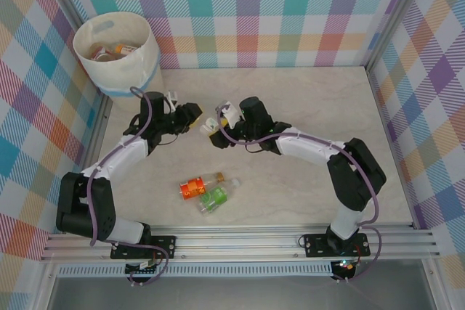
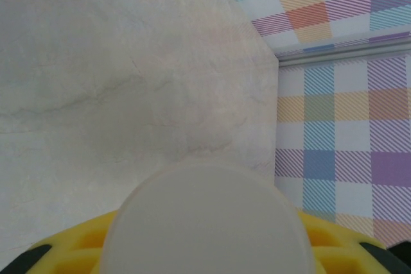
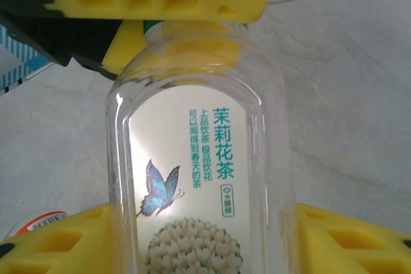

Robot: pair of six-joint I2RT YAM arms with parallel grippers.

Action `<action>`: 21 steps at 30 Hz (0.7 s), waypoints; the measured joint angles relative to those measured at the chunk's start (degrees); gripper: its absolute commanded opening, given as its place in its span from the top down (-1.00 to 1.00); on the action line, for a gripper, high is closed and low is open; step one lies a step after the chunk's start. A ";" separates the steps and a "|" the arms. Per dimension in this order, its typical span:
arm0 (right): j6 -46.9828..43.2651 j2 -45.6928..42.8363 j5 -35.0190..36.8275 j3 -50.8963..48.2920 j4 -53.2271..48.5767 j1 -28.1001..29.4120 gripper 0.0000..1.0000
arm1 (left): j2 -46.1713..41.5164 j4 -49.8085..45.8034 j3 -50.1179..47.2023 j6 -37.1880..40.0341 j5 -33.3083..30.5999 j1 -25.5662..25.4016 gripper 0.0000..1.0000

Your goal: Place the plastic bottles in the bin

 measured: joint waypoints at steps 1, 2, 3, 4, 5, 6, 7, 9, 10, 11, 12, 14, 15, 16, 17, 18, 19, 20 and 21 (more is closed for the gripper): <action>0.42 -0.57 -0.13 0.24 -0.50 -0.17 -0.60 | 0.63 -1.33 1.95 0.81 -0.07 0.00 1.00; 0.46 -1.46 -0.13 0.50 -1.14 -0.22 -0.71 | 1.38 -3.19 4.70 2.03 -0.24 0.00 1.00; 0.61 -2.51 0.07 0.55 -1.60 -0.20 -0.79 | 1.84 -4.92 7.10 3.43 -0.79 0.00 1.00; 0.81 -3.69 0.48 0.55 -2.27 -0.15 -0.85 | 2.05 -6.71 9.68 4.92 -1.55 0.02 1.00; 1.05 -5.22 1.16 0.52 -2.99 -0.11 -0.92 | 2.19 -8.22 12.41 6.51 -2.60 0.15 1.00; 1.25 -6.71 1.92 0.52 -3.56 -0.11 -0.98 | 2.21 -9.42 15.15 7.96 -3.67 0.48 1.00; 1.68 -8.02 2.84 0.48 -4.04 -0.11 -1.00 | 2.21 -10.12 17.62 9.25 -4.90 0.94 1.00; 2.62 -11.47 5.07 -0.24 -5.90 0.13 -1.00 | 2.69 -10.29 23.61 11.17 -8.57 3.08 1.00; 3.02 -12.81 6.10 -0.68 -6.64 0.31 -0.99 | 3.06 -10.14 26.45 12.00 -10.25 4.48 1.00; 3.63 -14.23 7.67 -1.36 -7.30 0.46 -0.99 | 3.61 -9.92 29.64 12.81 -11.91 6.12 1.00; 4.15 -15.43 9.46 -2.27 -7.50 0.61 -0.99 | 4.26 -9.81 32.57 13.75 -13.68 7.50 1.00; 5.18 -17.18 12.55 -4.24 -7.76 0.76 -0.99 | 5.90 -9.03 38.07 15.65 -17.40 9.70 1.00; 5.60 -17.79 14.16 -5.31 -7.82 0.83 -0.99 | 7.06 -8.83 41.16 16.79 -19.58 10.84 1.00; 6.05 -18.25 15.67 -6.43 -7.87 0.83 -0.99 | 8.04 -8.61 43.39 17.62 -21.09 11.56 1.00; 6.49 -18.53 17.16 -7.45 -8.04 0.83 -0.99 | 9.40 -8.28 46.05 18.56 -22.71 12.22 1.00; 6.84 -18.60 18.60 -8.31 -8.33 0.83 -0.99 | 10.97 -8.68 49.05 19.65 -24.24 12.96 1.00; 7.08 -18.58 19.80 -8.98 -8.55 0.83 -0.99 | 12.48 -8.70 51.60 20.48 -25.35 13.46 1.00; 7.45 -18.58 20.92 -9.66 -8.79 0.83 -0.99 | 14.56 -9.22 55.08 21.51 -26.73 13.92 1.00; 7.80 -18.58 21.94 -10.12 -9.14 0.83 -0.99 | 16.72 -9.73 58.60 22.60 -27.98 14.25 1.00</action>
